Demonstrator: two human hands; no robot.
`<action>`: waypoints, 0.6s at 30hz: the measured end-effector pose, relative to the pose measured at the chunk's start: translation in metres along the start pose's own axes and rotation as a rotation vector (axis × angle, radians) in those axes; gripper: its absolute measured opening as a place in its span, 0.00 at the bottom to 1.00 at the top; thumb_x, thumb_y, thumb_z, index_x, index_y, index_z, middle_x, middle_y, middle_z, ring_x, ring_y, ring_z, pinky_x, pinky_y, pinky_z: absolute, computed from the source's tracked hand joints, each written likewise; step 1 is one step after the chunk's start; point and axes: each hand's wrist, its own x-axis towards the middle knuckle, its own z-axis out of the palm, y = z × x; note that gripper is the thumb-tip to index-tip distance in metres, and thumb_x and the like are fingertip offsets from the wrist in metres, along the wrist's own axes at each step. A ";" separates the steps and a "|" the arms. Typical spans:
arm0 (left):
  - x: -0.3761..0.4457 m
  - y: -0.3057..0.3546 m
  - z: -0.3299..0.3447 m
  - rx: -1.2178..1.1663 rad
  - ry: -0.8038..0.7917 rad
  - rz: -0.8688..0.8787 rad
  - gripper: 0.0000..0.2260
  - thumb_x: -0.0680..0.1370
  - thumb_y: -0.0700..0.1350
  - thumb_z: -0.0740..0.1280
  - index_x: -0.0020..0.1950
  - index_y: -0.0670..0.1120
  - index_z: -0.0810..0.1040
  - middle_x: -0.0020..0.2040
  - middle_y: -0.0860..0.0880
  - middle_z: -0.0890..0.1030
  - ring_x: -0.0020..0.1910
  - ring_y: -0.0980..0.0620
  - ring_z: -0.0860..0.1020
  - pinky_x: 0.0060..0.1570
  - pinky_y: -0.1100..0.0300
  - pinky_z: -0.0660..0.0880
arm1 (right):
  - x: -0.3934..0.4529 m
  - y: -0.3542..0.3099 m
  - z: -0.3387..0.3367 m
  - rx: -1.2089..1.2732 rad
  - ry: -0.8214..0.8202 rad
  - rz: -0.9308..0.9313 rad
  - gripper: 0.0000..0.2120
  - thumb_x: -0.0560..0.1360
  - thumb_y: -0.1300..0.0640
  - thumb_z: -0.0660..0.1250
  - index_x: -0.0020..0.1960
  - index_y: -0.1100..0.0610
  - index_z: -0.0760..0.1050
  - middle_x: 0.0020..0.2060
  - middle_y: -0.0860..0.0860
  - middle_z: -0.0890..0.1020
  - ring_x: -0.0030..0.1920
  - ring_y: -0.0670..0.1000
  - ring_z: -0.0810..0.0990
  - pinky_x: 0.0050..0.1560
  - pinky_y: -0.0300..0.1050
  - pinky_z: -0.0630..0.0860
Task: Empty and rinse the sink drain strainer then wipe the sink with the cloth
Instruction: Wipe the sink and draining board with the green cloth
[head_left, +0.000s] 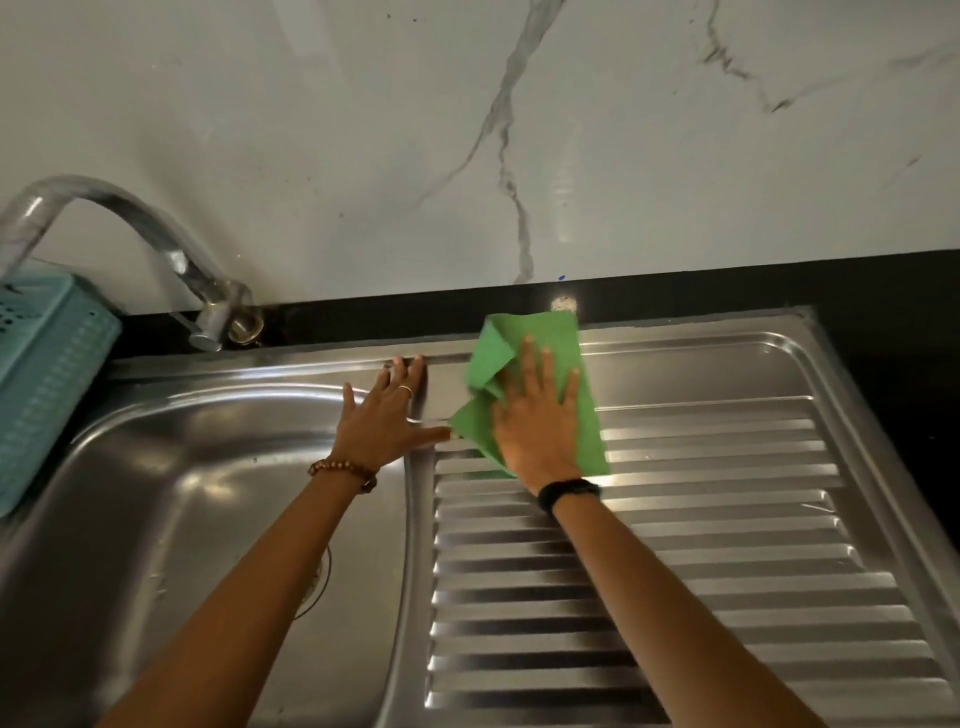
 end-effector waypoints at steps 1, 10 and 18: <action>-0.001 -0.001 0.000 0.005 0.010 0.010 0.45 0.70 0.66 0.62 0.76 0.48 0.41 0.78 0.44 0.45 0.76 0.46 0.48 0.72 0.39 0.42 | -0.003 0.020 -0.003 -0.017 0.010 0.055 0.26 0.79 0.49 0.47 0.75 0.53 0.48 0.77 0.57 0.45 0.76 0.59 0.44 0.72 0.65 0.40; 0.004 -0.012 0.013 0.058 0.107 0.073 0.45 0.69 0.71 0.57 0.76 0.49 0.43 0.78 0.45 0.49 0.76 0.45 0.49 0.71 0.37 0.41 | -0.020 0.099 -0.032 -0.040 0.110 0.485 0.25 0.80 0.52 0.51 0.72 0.64 0.58 0.74 0.64 0.58 0.75 0.61 0.52 0.73 0.66 0.48; -0.001 -0.008 0.010 0.037 0.060 0.045 0.43 0.71 0.68 0.58 0.76 0.47 0.42 0.78 0.46 0.47 0.77 0.48 0.47 0.70 0.35 0.41 | -0.002 -0.043 0.010 -0.045 0.010 -0.036 0.25 0.80 0.49 0.47 0.75 0.53 0.51 0.77 0.56 0.49 0.76 0.57 0.47 0.74 0.61 0.43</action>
